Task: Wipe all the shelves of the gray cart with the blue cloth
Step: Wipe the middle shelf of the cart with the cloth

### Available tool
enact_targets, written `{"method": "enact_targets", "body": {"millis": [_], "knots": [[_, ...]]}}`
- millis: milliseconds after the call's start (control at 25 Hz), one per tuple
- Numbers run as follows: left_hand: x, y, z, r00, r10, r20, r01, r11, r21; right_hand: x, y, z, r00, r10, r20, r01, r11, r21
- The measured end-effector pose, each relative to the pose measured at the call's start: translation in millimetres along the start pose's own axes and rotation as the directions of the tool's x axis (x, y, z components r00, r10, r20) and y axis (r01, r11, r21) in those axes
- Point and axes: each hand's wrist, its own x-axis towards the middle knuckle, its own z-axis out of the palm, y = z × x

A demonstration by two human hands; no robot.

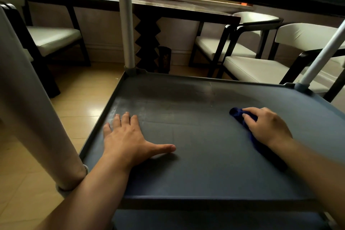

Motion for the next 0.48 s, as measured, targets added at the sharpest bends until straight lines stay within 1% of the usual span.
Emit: {"method": "enact_targets", "body": {"millis": [120,240,400,440,480], "knots": [[3,3,-2,1.000,0.013,-0.023,-0.013,1.000,0.003,-2,-38,1,0.994,-0.086,-0.066,0.097,0.978,0.186],[5,4,-1,0.999,0.046,-0.014,-0.046,0.999,0.009,4,-88,8,0.978,-0.166,-0.127,0.199,0.927,0.319],[6,3,1,0.999,0.038,-0.020,-0.038,0.999,0.002,36,-151,19,0.953,-0.213,-0.216,0.285,0.869,0.405],[5,3,1,0.999,0.037,-0.023,-0.037,0.999,0.001,45,-164,23,0.952,-0.229,-0.204,0.295,0.866,0.404],[6,4,2,0.999,0.035,-0.026,-0.035,0.999,-0.001,53,-176,28,0.954,-0.255,-0.156,0.297,0.862,0.410]]}}
